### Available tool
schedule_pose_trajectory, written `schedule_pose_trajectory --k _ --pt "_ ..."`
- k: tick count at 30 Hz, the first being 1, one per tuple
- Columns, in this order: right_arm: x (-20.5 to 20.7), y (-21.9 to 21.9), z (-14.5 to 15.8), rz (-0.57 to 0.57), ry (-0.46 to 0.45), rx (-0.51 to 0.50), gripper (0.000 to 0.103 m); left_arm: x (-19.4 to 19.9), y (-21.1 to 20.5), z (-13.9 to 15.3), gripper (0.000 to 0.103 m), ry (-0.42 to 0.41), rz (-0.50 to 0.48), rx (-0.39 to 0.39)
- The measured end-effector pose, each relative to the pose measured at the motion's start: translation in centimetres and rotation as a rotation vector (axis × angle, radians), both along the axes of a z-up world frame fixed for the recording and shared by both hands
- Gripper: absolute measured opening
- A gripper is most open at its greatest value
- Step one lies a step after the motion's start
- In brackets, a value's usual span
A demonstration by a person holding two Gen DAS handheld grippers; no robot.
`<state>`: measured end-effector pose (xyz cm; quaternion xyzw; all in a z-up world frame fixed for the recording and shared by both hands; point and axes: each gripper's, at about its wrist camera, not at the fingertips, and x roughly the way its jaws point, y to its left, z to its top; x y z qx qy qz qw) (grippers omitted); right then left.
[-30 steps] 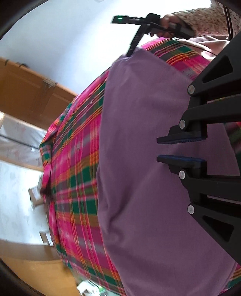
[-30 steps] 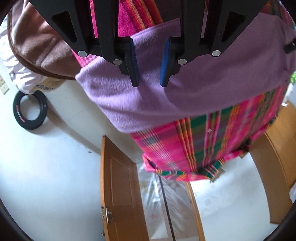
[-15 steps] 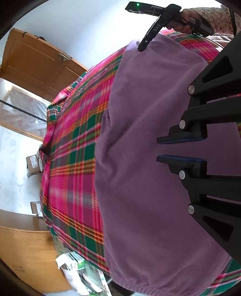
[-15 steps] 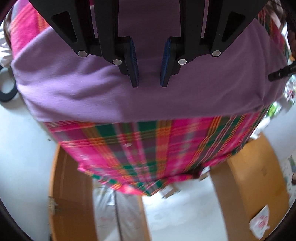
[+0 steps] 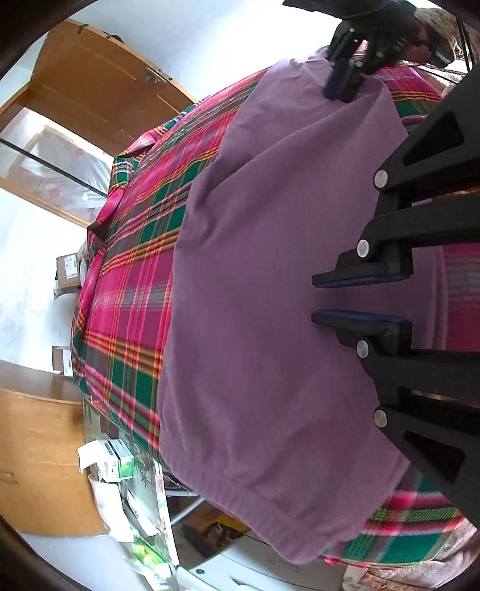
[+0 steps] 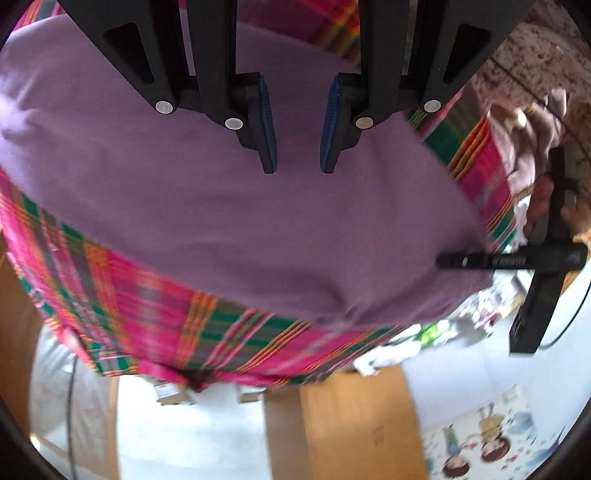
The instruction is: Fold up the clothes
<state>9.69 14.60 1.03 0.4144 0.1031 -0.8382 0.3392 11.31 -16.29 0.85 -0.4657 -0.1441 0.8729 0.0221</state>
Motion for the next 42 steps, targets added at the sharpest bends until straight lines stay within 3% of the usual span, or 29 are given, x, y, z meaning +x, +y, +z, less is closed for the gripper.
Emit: schedule_pose_trajectory --k 6,13,17,19,23,27,32,38,42 --pt "2.5 -1.6 0.1 0.066 0.007 0.057 0.027 1.4 -2.2 -0.1 0.012 -0.003 0.040 0.016" --pt "2.0 -3.7 0.2 0.135 -0.023 0.095 0.027 1.4 -3.9 0.1 0.012 -0.029 0.087 0.008" --pt "1.0 -3.4 2.0 0.162 -0.008 0.050 0.027 0.6 -4.1 0.9 0.012 -0.052 0.115 -0.042" --pt "-0.3 -2.9 3.3 0.144 0.000 0.001 0.027 0.4 -4.0 2.3 0.012 -0.022 0.130 -0.088" --pt "-3.8 -1.9 4.7 0.051 0.022 -0.052 0.027 -0.7 -4.1 5.3 0.012 0.079 0.115 -0.039" --pt "-8.1 -1.5 4.7 -0.034 -0.021 -0.106 0.027 -4.0 -2.7 6.1 0.012 0.097 0.055 0.013" --pt "-12.0 -2.2 4.1 -0.069 -0.070 -0.128 0.027 -8.4 0.9 5.4 0.013 0.059 -0.072 0.065" --pt "-14.3 -3.7 2.9 -0.016 -0.111 -0.067 0.027 -11.5 5.1 4.8 0.016 0.002 -0.203 0.063" --pt "-14.8 -5.0 1.9 0.052 -0.166 -0.037 0.027 -13.0 7.2 4.7 0.025 -0.022 -0.251 0.022"
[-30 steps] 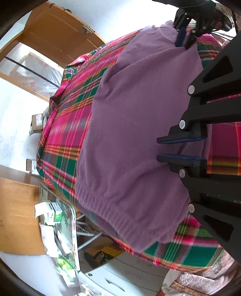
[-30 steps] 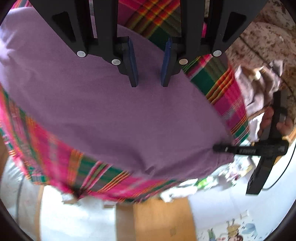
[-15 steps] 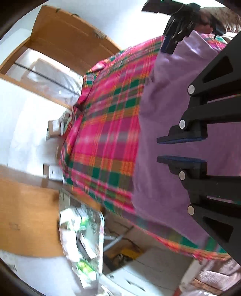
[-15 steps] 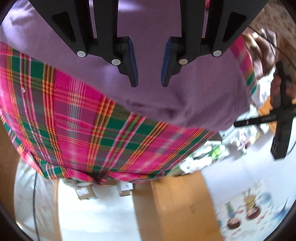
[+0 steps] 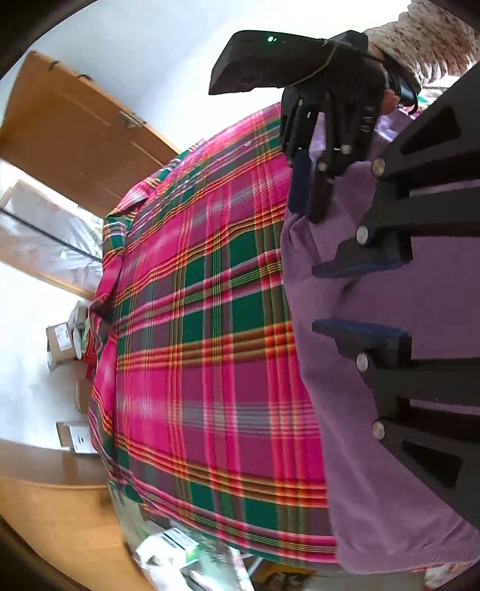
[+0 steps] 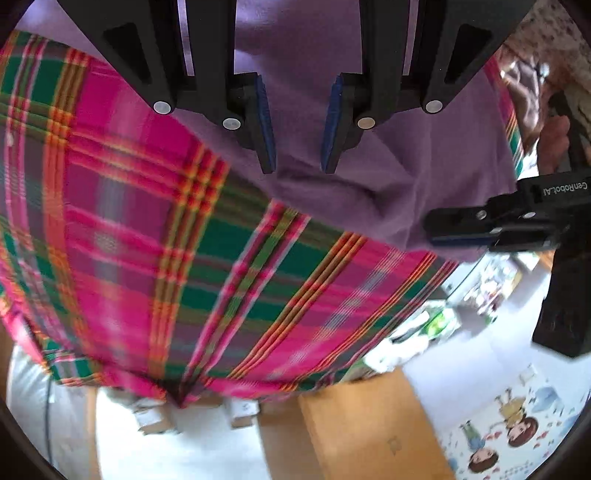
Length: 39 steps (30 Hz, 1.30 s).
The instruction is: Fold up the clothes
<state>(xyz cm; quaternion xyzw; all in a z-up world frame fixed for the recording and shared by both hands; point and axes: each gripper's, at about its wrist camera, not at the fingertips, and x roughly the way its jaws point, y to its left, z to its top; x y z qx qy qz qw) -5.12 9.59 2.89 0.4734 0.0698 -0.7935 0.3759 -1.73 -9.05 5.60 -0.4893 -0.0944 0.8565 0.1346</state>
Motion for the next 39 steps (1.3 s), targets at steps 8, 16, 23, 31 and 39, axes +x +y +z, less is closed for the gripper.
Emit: schedule_pose_trajectory --k 8,16,23,31,39 --pt "0.9 -0.5 -0.9 0.065 -0.044 -0.003 0.027 -2.5 2.9 -1.6 0.029 -0.083 -0.042 -0.134" --pt "1.1 -0.2 -1.1 0.058 -0.062 -0.019 0.027 -2.9 5.1 -2.9 0.029 -0.113 -0.093 -0.301" --pt "0.9 0.3 -0.7 0.048 -0.053 -0.026 0.027 -3.0 4.4 -2.2 0.008 -0.089 -0.093 -0.237" --pt "0.1 1.7 0.7 -0.033 0.036 -0.022 0.027 -3.2 2.6 -0.3 0.004 -0.016 -0.009 -0.130" --pt "-1.6 1.4 -0.4 0.005 0.051 0.061 0.027 -3.6 0.5 0.6 0.000 0.020 0.049 -0.084"
